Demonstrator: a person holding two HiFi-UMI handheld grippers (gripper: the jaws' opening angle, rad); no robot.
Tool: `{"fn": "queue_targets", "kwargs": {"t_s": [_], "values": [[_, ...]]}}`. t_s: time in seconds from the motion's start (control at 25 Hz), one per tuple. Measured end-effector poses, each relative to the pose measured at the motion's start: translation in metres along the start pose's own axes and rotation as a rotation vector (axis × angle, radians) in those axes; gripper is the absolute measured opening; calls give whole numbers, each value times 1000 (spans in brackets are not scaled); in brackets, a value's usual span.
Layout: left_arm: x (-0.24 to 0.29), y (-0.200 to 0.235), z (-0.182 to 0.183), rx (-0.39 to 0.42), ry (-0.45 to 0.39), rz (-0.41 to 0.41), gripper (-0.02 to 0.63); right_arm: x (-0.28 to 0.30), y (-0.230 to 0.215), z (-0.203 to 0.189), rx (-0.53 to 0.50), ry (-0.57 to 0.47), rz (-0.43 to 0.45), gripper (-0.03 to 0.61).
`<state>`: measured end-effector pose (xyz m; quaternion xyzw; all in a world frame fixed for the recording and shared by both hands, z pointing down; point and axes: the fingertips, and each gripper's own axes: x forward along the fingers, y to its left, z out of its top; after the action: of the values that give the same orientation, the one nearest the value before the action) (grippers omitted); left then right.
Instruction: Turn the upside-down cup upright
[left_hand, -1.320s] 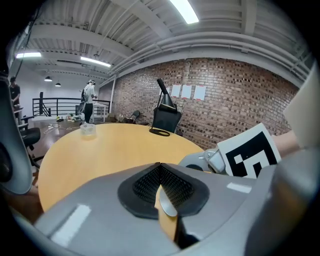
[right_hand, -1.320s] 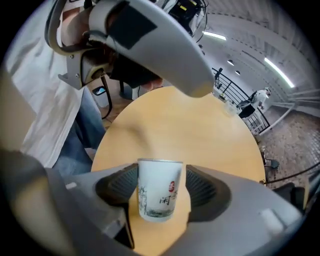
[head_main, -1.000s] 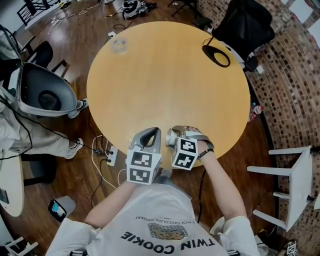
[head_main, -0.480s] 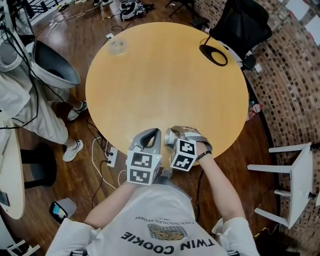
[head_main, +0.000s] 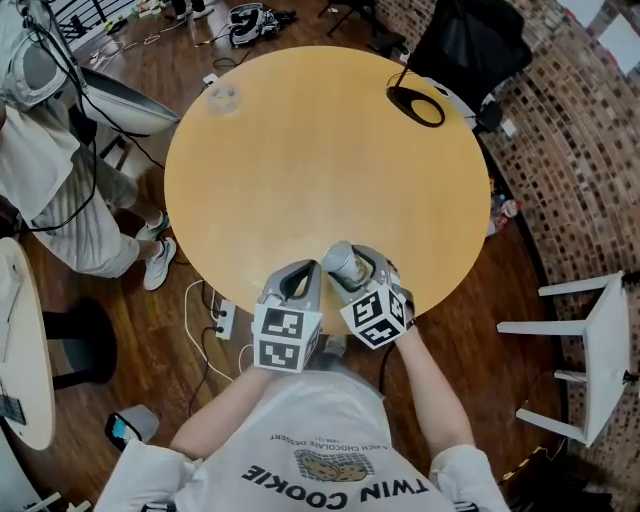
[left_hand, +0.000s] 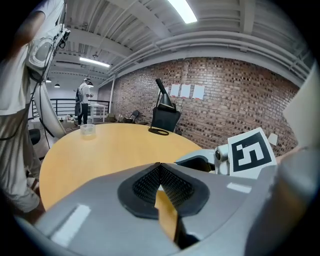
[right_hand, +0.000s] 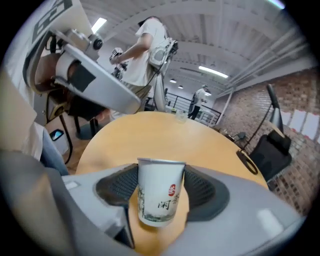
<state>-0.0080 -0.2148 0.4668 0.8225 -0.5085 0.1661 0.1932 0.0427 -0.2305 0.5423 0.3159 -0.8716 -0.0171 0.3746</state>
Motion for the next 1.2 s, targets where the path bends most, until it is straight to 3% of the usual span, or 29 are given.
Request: {"fn": "queue_targets", "kwargs": {"t_s": [0.2, 0.36, 0.52, 0.92, 1.2], "values": [[1, -8, -1, 13, 12, -11, 6, -7, -13, -7, 261, -167, -110, 287], [3, -15, -1, 33, 21, -22, 6, -15, -20, -13, 389, -274, -209, 287], [5, -18, -2, 39, 25, -28, 6, -22, -18, -18, 407, -303, -262, 287], [7, -25, -3, 44, 23, -41, 6, -37, -8, -32, 419, -291, -297, 287], [2, -33, -5, 47, 27, -66, 6, -40, 5, -44, 425, -220, -303, 287]]}}
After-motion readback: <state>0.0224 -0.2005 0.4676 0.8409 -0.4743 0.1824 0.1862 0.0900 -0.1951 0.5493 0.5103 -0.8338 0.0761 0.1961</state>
